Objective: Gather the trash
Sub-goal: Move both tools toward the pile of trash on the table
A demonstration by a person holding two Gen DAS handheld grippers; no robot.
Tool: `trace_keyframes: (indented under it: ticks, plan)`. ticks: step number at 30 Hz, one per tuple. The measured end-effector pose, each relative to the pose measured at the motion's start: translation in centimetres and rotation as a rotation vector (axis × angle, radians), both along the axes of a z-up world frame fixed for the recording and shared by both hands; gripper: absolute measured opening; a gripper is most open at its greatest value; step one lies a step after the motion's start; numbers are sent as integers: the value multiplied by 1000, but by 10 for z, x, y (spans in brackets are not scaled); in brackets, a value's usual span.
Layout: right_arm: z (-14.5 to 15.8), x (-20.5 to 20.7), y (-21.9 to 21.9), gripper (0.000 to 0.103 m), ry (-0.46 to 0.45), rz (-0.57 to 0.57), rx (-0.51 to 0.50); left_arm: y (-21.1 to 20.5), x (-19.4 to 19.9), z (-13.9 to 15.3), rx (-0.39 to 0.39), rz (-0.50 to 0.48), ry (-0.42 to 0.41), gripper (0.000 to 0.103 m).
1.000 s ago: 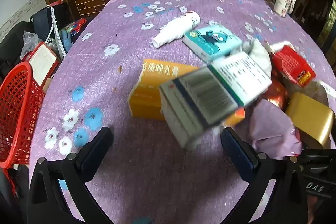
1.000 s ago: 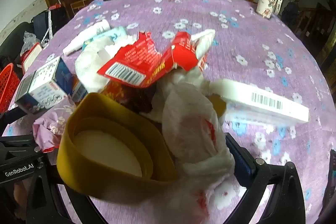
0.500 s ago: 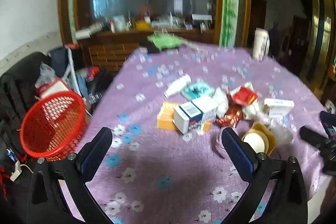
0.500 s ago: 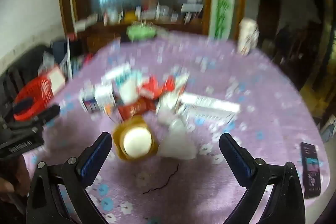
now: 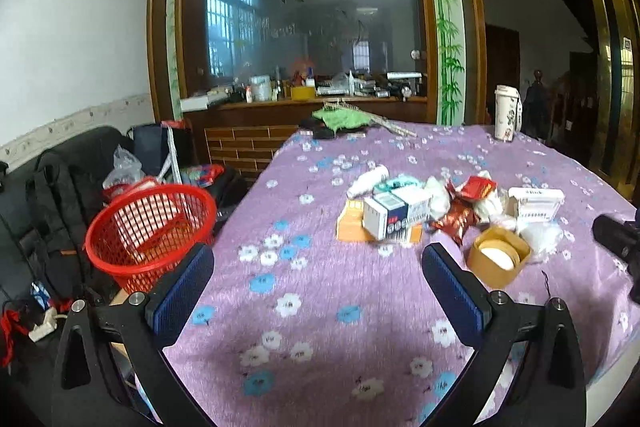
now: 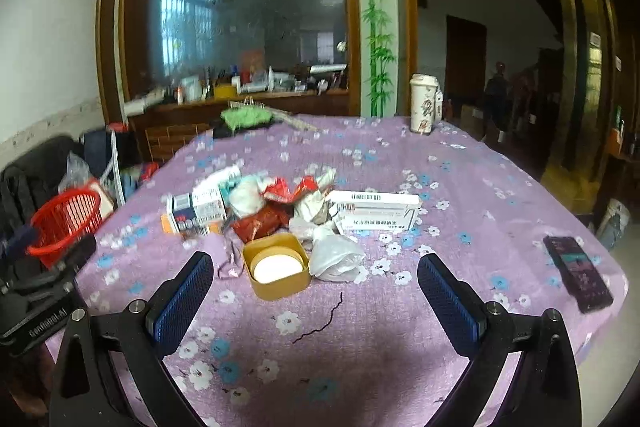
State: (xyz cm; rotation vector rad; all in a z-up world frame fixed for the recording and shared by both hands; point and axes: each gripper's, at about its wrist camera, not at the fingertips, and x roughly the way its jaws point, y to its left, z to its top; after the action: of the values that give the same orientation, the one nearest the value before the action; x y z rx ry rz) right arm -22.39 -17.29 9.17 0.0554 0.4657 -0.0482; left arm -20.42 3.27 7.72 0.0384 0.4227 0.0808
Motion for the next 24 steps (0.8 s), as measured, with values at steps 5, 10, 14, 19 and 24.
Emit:
trace_keyframes:
  ticks: [5,10,14,19,24]
  plan:
    - [1,-13,-4,103,-30,-30,27,3,-4,-1,-16,15,19,103]
    - [-2,-10,-1,103,39,-24,0,-2,-12,-1,-14,-12,23,103]
    - [-6,-11,8,103,68,-15,-44,-4,-14,0,-9,-18,31,103]
    - [-13,-12,12,103,92,-1,-71,-4,-16,0,-23,-19,35,103]
    - [-10,-15,13,103,70,-16,-86,-7,-14,1,-14,-19,30,103]
